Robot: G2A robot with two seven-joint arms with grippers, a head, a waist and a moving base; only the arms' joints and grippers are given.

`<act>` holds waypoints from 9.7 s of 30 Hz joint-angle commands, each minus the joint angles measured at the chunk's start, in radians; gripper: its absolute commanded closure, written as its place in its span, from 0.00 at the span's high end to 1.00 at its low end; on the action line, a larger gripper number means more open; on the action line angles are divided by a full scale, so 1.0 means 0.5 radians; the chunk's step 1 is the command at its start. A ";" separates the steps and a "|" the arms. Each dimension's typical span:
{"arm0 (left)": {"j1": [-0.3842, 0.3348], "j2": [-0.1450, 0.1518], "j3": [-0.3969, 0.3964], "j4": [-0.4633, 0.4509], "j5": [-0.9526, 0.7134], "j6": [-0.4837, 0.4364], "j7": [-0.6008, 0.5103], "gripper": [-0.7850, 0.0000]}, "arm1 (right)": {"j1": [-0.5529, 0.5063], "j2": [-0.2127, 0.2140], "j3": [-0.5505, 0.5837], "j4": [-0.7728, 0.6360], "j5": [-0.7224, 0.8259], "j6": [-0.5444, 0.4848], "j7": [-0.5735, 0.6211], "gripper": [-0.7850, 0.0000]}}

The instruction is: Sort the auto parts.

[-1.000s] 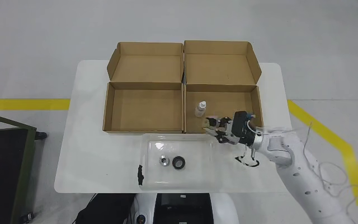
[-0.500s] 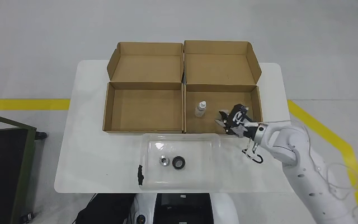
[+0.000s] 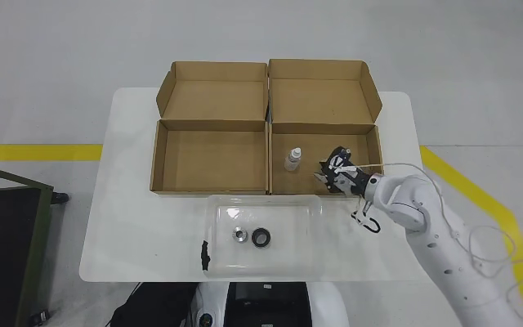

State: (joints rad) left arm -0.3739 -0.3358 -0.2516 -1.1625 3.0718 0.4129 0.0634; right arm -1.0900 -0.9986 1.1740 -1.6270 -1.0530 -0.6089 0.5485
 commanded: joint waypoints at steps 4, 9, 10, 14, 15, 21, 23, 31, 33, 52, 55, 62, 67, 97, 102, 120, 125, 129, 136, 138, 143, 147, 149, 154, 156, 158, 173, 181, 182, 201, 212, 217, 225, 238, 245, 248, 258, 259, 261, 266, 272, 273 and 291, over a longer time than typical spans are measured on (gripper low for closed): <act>0.000 0.000 0.000 0.000 0.000 0.000 0.000 1.00 | 0.050 -0.010 -0.035 0.057 0.042 -0.003 0.051 0.36; 0.000 0.000 0.000 0.000 0.000 0.000 0.000 1.00 | 0.074 -0.017 -0.055 0.074 0.069 -0.004 0.036 0.38; 0.000 0.000 0.000 0.000 0.000 0.000 0.000 1.00 | 0.074 -0.017 -0.052 0.063 0.062 0.001 0.025 0.38; 0.000 0.000 0.000 0.000 0.000 0.000 0.000 1.00 | 0.056 -0.011 -0.020 -0.019 0.026 0.012 -0.006 0.40; 0.000 0.000 0.000 0.000 0.000 0.000 0.000 1.00 | 0.048 -0.008 -0.005 -0.052 0.019 0.012 -0.011 0.40; 0.000 0.000 0.000 0.000 0.000 0.000 0.000 1.00 | -0.069 0.022 0.111 -0.350 0.039 -0.049 0.024 0.44; 0.000 0.000 0.000 0.000 0.000 0.000 0.000 1.00 | -0.137 0.032 0.144 -0.483 0.053 -0.067 0.049 0.44; 0.000 0.000 0.000 0.000 0.000 0.000 0.000 1.00 | -0.399 0.059 0.151 -0.937 0.007 -0.148 0.125 0.45; 0.000 0.000 0.000 0.000 0.000 0.000 0.000 1.00 | -0.429 0.060 0.111 -1.005 -0.023 -0.175 0.147 0.46; 0.000 0.000 0.000 0.000 0.000 0.000 0.000 1.00 | -0.309 -0.021 -0.507 -0.866 -0.432 -0.158 0.076 0.62; 0.000 0.000 0.000 0.000 0.000 0.000 0.000 1.00 | -0.275 -0.034 -0.561 -0.828 -0.467 -0.147 0.089 0.69; 0.000 0.000 0.000 0.000 0.000 0.000 0.000 1.00 | -0.196 -0.067 -0.667 -0.720 -0.495 -0.140 0.089 0.72; 0.000 0.000 0.000 0.000 0.000 0.000 0.000 1.00 | -0.131 -0.091 -0.721 -0.586 -0.477 -0.147 0.045 0.71; 0.000 0.000 0.000 0.000 0.000 0.000 0.000 1.00 | 0.021 -0.154 -0.801 -0.348 -0.321 -0.293 -0.025 0.00; 0.000 0.000 0.000 0.000 0.000 0.000 0.000 1.00 | -0.004 -0.138 -0.730 -0.397 -0.279 -0.321 -0.065 0.00; 0.000 0.000 0.000 0.000 0.000 0.000 0.000 1.00 | -0.137 -0.070 -0.403 -0.661 -0.073 -0.421 -0.290 0.00; 0.000 0.000 0.000 0.000 0.000 0.000 0.000 1.00 | -0.123 -0.070 -0.358 -0.727 -0.012 -0.414 -0.382 0.00; 0.000 0.000 0.000 0.000 0.000 0.000 0.000 1.00 | -0.097 -0.073 -0.314 -0.722 0.049 -0.424 -0.502 0.00; 0.000 0.000 0.000 0.000 0.000 0.000 0.000 1.00 | -0.067 -0.078 -0.236 -0.762 0.090 -0.420 -0.703 0.00; 0.000 0.000 0.000 0.000 0.000 0.000 0.000 1.00 | -0.056 -0.078 -0.207 -0.778 0.106 -0.423 -0.749 0.00; 0.000 0.000 0.000 0.000 0.000 0.000 0.000 1.00 | -0.038 -0.075 -0.134 -0.835 0.111 -0.446 -0.808 0.00; 0.000 0.000 0.000 0.000 0.000 0.000 0.000 1.00 | -0.045 -0.070 -0.074 -0.870 0.130 -0.462 -0.847 0.00; 0.000 0.000 0.000 0.000 0.000 0.000 0.000 1.00 | -0.047 -0.069 -0.047 -0.884 0.141 -0.470 -0.876 0.00; 0.000 0.000 0.000 0.000 0.000 0.000 0.000 1.00 | -0.036 -0.067 0.002 -0.914 0.151 -0.515 -0.928 0.00; 0.000 0.000 0.000 0.000 0.000 0.000 0.000 1.00 | -0.023 -0.066 0.017 -0.926 0.140 -0.538 -0.937 0.00; 0.000 0.000 0.000 0.000 0.000 0.000 0.000 1.00 | -0.012 -0.065 0.034 -0.936 0.142 -0.548 -0.945 0.00; 0.000 0.000 0.000 0.000 0.000 0.000 0.000 1.00 | -0.080 -0.051 0.234 -1.111 0.069 -0.566 -1.050 0.00; 0.000 0.000 0.000 0.000 0.000 0.000 0.000 1.00 | -0.057 -0.061 0.194 -1.013 -0.024 -0.623 -1.211 0.00; 0.000 0.000 0.000 0.000 0.000 0.000 0.000 1.00 | -0.051 -0.063 0.182 -0.994 -0.029 -0.626 -1.219 0.00; 0.000 0.000 0.000 0.000 0.000 0.000 0.000 1.00 | 0.194 -0.148 -0.347 -0.494 -0.069 -0.596 -1.050 0.00; 0.000 0.000 0.000 0.000 0.000 0.000 0.000 1.00 | 0.345 -0.236 -0.614 -0.144 -0.109 -0.369 -0.963 0.00; 0.000 0.000 0.000 0.000 0.000 0.000 0.000 1.00 | 0.371 -0.279 -0.686 -0.089 -0.059 -0.125 -0.874 0.00; 0.000 0.000 0.000 0.000 0.000 0.000 0.000 1.00 | 0.501 -0.365 -0.860 0.009 -0.079 0.031 -0.788 0.00; 0.000 0.000 0.000 0.000 0.000 0.000 0.000 1.00 | 0.867 -0.579 -1.162 0.367 0.035 0.159 -0.569 0.00; 0.000 0.000 0.000 0.000 0.000 0.000 0.000 1.00 | 1.021 -0.709 -1.300 0.592 0.074 0.200 -0.534 0.00; 0.000 0.000 0.000 0.000 0.000 0.000 0.000 1.00 | 1.067 -0.761 -1.347 0.694 0.099 0.184 -0.523 0.00; 0.000 0.000 0.000 0.000 0.000 0.000 0.000 1.00 | 1.173 -0.892 -1.405 1.034 0.142 0.120 -0.578 0.00; 0.000 0.000 0.000 0.000 0.000 0.000 0.000 1.00 | 1.180 -0.902 -1.408 1.062 0.144 0.113 -0.574 0.00; 0.000 0.000 0.000 0.000 0.000 0.000 0.000 1.00 | 1.189 -0.921 -1.412 1.115 0.149 0.101 -0.574 0.00; 0.000 0.000 0.000 0.000 0.000 0.000 0.000 1.00 | 1.194 -0.961 -1.419 1.218 0.148 0.078 -0.580 0.00; 0.000 0.000 0.000 0.000 0.000 0.000 0.000 1.00 | 1.202 -0.994 -1.411 1.303 0.122 0.046 -0.581 0.18; 0.000 0.000 0.000 0.000 0.000 0.000 0.000 1.00 | 1.202 -0.998 -1.408 1.314 0.118 0.041 -0.583 0.19; 0.000 0.000 0.000 0.000 0.000 0.000 0.000 1.00 | 1.158 -0.993 -1.270 1.231 0.007 -0.050 -0.602 0.95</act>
State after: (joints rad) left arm -0.3739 -0.3358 -0.2516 -1.1625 3.0718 0.4129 0.0634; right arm -0.5069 -1.4987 0.5308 -0.9972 -1.0471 -0.6301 0.2491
